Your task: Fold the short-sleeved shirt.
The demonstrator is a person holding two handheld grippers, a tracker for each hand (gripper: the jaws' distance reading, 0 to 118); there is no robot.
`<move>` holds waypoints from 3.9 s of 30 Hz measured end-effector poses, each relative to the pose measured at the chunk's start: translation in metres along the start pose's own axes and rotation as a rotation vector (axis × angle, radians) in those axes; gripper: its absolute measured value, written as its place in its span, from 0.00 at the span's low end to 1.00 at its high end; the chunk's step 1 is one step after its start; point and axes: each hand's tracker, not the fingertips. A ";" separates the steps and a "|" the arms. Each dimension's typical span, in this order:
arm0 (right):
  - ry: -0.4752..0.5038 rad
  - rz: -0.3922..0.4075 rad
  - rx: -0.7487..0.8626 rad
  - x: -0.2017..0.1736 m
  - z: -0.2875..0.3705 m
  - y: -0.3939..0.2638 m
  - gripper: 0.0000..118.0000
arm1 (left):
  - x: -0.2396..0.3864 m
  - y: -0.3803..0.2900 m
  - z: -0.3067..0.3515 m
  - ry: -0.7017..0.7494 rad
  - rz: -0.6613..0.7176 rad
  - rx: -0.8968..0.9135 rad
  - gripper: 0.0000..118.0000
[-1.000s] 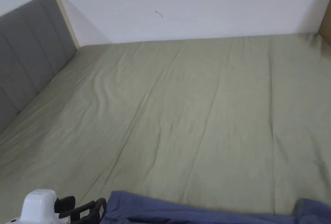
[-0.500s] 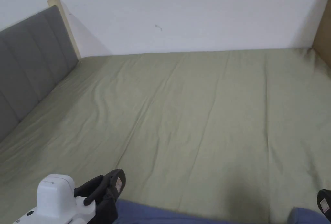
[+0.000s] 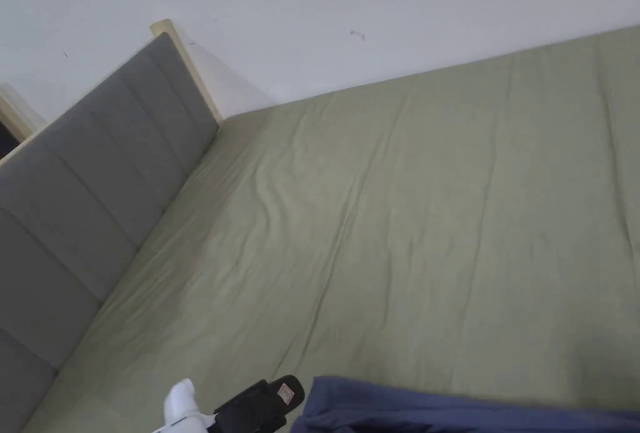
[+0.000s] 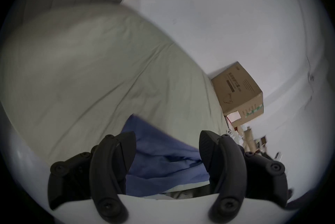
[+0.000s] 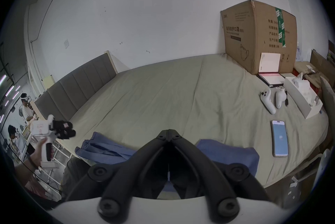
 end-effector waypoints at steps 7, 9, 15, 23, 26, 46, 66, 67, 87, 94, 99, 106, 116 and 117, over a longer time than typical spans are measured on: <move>-0.019 -0.021 -0.036 0.002 -0.001 -0.007 0.00 | -0.064 -0.029 -0.053 -0.139 0.418 -0.038 0.64; -0.026 -0.024 -0.044 0.003 -0.001 -0.008 0.00 | -0.065 -0.038 -0.063 -0.233 0.485 -0.017 0.60; -0.039 -0.029 -0.076 0.003 -0.004 -0.010 0.00 | -0.049 -0.046 -0.092 -0.106 0.395 -0.080 0.11; -0.048 -0.050 -0.085 0.014 -0.001 -0.017 0.00 | -0.020 -0.003 -0.036 -0.110 0.310 0.157 0.06; -0.045 -0.064 -0.082 0.018 -0.002 -0.019 0.00 | 0.007 0.031 -0.008 -0.047 0.131 0.204 0.06; -0.080 -0.148 -0.078 0.035 0.008 -0.036 0.00 | 0.223 -0.179 -0.213 -0.121 -0.659 -0.393 0.07; -0.088 -0.193 -0.115 0.043 0.011 -0.044 0.00 | 0.205 -0.198 -0.249 -0.159 -0.492 -0.557 0.00; -0.086 -0.191 -0.114 0.042 0.011 -0.043 0.00 | 0.204 -0.189 -0.245 -0.197 -0.414 -0.539 0.00; -0.045 -0.203 -0.165 0.040 0.000 -0.048 0.00 | 0.047 -0.099 -0.182 -0.303 0.142 -0.306 0.60; -0.068 -0.194 -0.161 0.038 0.003 -0.043 0.00 | 0.052 -0.102 -0.169 -0.296 0.238 -0.247 0.15; -0.050 -0.192 -0.157 0.038 0.000 -0.044 0.00 | 0.078 -0.049 -0.095 -0.157 0.069 -0.125 0.15; -0.019 -0.204 -0.169 0.034 -0.007 -0.051 0.00 | 0.175 -0.044 -0.088 0.018 -0.275 -0.121 0.15; -0.024 -0.233 -0.132 0.036 0.007 -0.051 0.00 | 0.246 -0.163 -0.245 -0.064 -0.460 -0.431 0.15; -0.028 -0.241 -0.131 0.039 0.007 -0.053 0.00 | 0.245 -0.166 -0.247 -0.067 -0.480 -0.434 0.22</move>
